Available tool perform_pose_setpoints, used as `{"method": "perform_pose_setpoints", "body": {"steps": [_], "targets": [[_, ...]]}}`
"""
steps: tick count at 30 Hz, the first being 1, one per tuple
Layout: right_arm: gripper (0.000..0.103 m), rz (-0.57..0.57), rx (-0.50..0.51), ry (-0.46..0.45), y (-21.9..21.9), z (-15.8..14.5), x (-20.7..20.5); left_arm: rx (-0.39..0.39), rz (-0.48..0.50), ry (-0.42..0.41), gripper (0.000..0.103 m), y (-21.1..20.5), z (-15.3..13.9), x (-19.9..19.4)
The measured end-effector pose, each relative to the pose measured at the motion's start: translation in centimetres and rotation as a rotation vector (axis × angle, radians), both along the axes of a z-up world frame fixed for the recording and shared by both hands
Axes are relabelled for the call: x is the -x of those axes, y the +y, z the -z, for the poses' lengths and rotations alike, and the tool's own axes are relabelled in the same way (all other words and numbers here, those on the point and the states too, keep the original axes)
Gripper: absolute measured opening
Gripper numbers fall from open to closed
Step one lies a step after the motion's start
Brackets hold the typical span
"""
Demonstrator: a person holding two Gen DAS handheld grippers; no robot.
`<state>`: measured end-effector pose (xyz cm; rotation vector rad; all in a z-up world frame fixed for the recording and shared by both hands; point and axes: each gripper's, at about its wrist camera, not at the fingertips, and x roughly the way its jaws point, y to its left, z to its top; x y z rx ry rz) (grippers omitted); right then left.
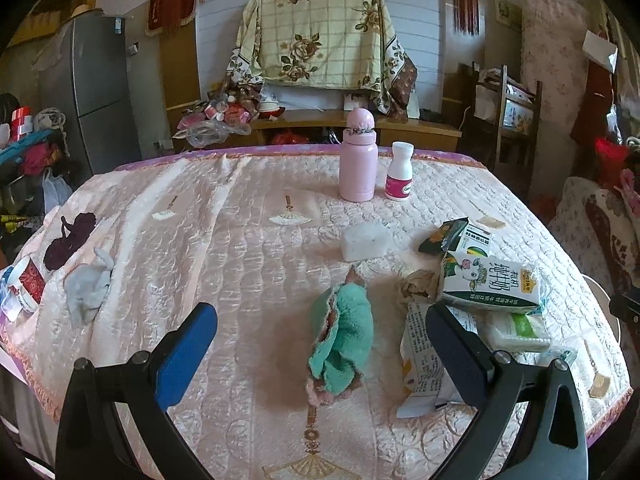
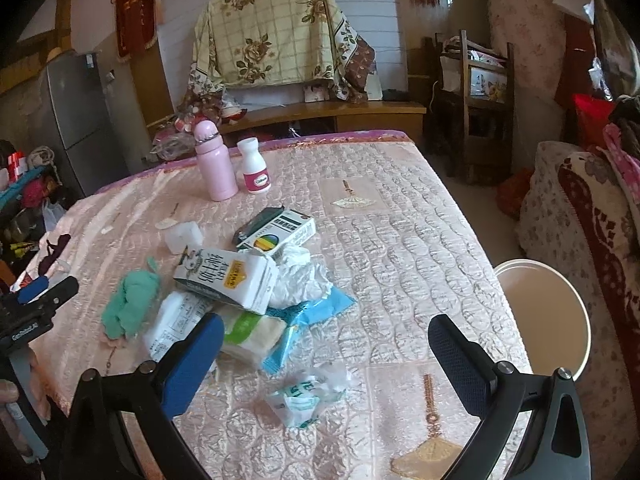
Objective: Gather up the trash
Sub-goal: 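Move both tools toward the green towel and clear plastic wrapper, then grasp the green towel with the left tool while the right tool grasps the clear plastic wrapper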
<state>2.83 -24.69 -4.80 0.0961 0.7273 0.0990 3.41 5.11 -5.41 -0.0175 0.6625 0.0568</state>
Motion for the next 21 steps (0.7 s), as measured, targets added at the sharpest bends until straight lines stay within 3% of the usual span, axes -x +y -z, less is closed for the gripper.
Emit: {"method": "perform_pose_setpoints", "body": {"steps": [7,10,19,20,21], "targets": [[0.103,-0.013,0.012,0.034,0.1,1.3,0.5,0.019,0.031,0.043,0.103,0.4,1.4,-1.2],[0.103,-0.025,-0.001,0.074,-0.1,2.8,0.7,0.068,0.056,0.092,0.103,1.2,2.9,-2.2],[0.102,-0.066,-0.025,0.179,0.1,7.6,0.2,0.100,0.101,0.174,0.103,0.8,6.5,-6.0],[0.098,-0.071,-0.027,0.183,0.2,7.9,0.0,0.101,0.107,0.184,0.096,0.7,6.9,-6.4],[0.091,-0.079,-0.028,0.189,0.4,8.1,-0.2,0.107,0.117,0.199,0.078,0.5,7.2,-6.8]]}}
